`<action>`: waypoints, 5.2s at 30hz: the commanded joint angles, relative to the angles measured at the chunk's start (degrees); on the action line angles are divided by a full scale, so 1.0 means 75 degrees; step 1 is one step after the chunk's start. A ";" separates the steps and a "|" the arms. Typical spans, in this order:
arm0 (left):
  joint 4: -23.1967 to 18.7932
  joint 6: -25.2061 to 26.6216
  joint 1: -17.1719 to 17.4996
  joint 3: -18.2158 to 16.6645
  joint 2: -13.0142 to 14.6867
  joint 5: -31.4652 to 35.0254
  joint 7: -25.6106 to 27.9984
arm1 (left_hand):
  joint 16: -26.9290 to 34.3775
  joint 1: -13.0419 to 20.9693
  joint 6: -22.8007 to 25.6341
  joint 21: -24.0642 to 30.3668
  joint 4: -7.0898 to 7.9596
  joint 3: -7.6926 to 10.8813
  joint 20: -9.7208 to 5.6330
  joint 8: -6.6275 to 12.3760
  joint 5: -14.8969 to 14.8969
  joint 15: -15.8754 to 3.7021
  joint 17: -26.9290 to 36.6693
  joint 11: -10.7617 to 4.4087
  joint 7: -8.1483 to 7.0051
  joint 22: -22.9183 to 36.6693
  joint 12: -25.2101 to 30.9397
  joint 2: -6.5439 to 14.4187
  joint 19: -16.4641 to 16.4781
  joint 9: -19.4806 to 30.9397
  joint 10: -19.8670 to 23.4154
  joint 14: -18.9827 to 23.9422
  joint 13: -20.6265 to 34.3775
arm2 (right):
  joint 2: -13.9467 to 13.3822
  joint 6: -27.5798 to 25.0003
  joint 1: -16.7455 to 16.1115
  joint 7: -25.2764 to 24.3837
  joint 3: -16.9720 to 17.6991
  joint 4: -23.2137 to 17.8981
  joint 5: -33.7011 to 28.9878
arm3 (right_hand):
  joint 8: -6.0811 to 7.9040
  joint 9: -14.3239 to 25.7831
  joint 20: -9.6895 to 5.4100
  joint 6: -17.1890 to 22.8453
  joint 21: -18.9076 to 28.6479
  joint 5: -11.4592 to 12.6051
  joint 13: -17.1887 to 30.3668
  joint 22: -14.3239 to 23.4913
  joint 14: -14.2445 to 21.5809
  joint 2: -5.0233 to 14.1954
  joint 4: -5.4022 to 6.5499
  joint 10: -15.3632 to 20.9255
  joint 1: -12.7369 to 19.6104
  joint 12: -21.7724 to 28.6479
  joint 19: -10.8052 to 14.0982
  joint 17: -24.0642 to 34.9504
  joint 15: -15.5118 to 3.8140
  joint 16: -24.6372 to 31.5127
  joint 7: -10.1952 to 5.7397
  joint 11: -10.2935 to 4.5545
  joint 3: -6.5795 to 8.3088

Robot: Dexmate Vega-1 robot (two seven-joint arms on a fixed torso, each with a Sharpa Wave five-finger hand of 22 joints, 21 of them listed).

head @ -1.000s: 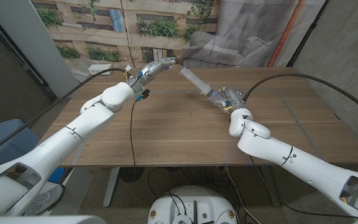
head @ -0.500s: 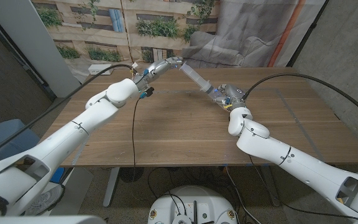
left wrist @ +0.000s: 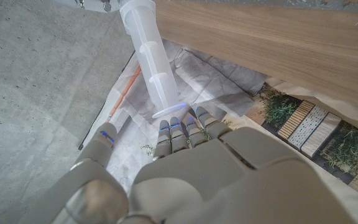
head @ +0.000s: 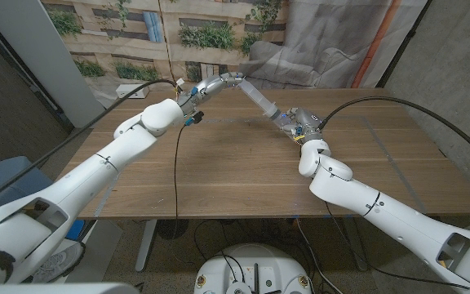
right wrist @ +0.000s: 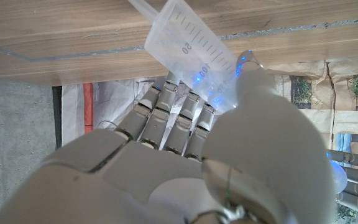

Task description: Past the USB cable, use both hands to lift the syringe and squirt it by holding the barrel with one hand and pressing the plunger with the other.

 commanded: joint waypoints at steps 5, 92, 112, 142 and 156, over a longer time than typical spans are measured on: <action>-0.0062 -0.0013 -0.0124 -0.0007 0.0051 0.0161 -0.0104 | 0.0041 -0.0027 0.0035 0.0031 -0.0013 -0.0007 -0.0482 -0.0008 0.0038 -0.0455 0.0030 0.0044 -0.0029 0.0035 -0.0031 0.0508 -0.0046 0.0016 0.0022 0.0091 0.0028 | 0.0214 0.0259 -0.0126 -0.0262 0.0158 0.0093 -0.0039 | 0.0024 0.0021 -0.0784 0.0411 0.0065 0.0065 0.0050 0.0036 0.0330 0.0978 0.0084 0.0519 0.0499 0.0006 0.0053 0.0066 -0.1471 -0.0045 -0.0301 -0.0457 0.0037; 0.0135 0.0216 -0.0703 0.0387 -0.0119 0.0016 -0.1068 | 0.0054 -0.0151 0.0237 0.0061 0.0103 0.0089 -0.0489 0.0011 0.0047 -0.0319 0.0036 0.0069 0.0122 0.0034 -0.0013 0.0479 -0.0005 0.0021 0.0256 0.0476 0.0030 | 0.0847 0.1413 -0.0090 -0.0801 0.0526 0.0730 -0.0012 | -0.0168 0.0033 -0.0814 0.0518 0.0079 0.0117 0.0213 0.0042 0.0446 0.0902 0.0049 0.0665 0.0926 -0.0185 0.0094 0.0340 -0.1490 -0.0173 -0.0297 -0.0440 -0.0070; 0.0491 0.0013 -0.0870 0.0503 -0.0267 -0.0129 -0.1355 | 0.0047 -0.0159 0.0258 0.0063 0.0119 0.0114 -0.0487 0.0010 0.0046 -0.0290 0.0033 0.0086 0.0133 0.0034 -0.0017 0.0478 0.0004 0.0022 0.0274 0.0514 0.0031 | 0.1038 0.1572 -0.0039 -0.0850 0.0520 0.0822 0.0143 | -0.0220 0.0038 -0.0822 0.0515 0.0075 0.0136 0.0242 0.0043 0.0449 0.0907 0.0050 0.0670 0.1028 -0.0237 0.0084 0.0401 -0.1493 -0.0210 -0.0296 -0.0443 -0.0098; 0.0855 -0.0015 -0.0999 0.0733 -0.0506 -0.0262 -0.1631 | 0.0034 -0.0183 0.0261 0.0059 0.0146 0.0141 -0.0490 0.0001 0.0044 -0.0275 0.0033 0.0090 0.0145 0.0034 -0.0032 0.0457 0.0000 0.0023 0.0264 0.0543 0.0032 | 0.1221 0.1754 0.0043 -0.1092 0.0524 0.1054 0.0170 | -0.0307 0.0047 -0.0825 0.0492 0.0078 0.0153 0.0298 0.0044 0.0499 0.0917 0.0074 0.0708 0.1120 -0.0297 0.0084 0.0514 -0.1492 -0.0236 -0.0291 -0.0439 -0.0172; 0.0975 -0.0051 -0.1054 0.0802 -0.0592 -0.0285 -0.1702 | 0.0030 -0.0191 0.0267 0.0057 0.0158 0.0154 -0.0485 0.0000 0.0044 -0.0263 0.0033 0.0099 0.0149 0.0034 -0.0032 0.0453 -0.0005 0.0023 0.0272 0.0551 0.0032 | 0.1225 0.1759 0.0034 -0.1132 0.0541 0.1065 0.0184 | -0.0332 0.0052 -0.0830 0.0499 0.0077 0.0162 0.0315 0.0045 0.0513 0.0933 0.0078 0.0724 0.1155 -0.0319 0.0079 0.0547 -0.1495 -0.0258 -0.0291 -0.0436 -0.0188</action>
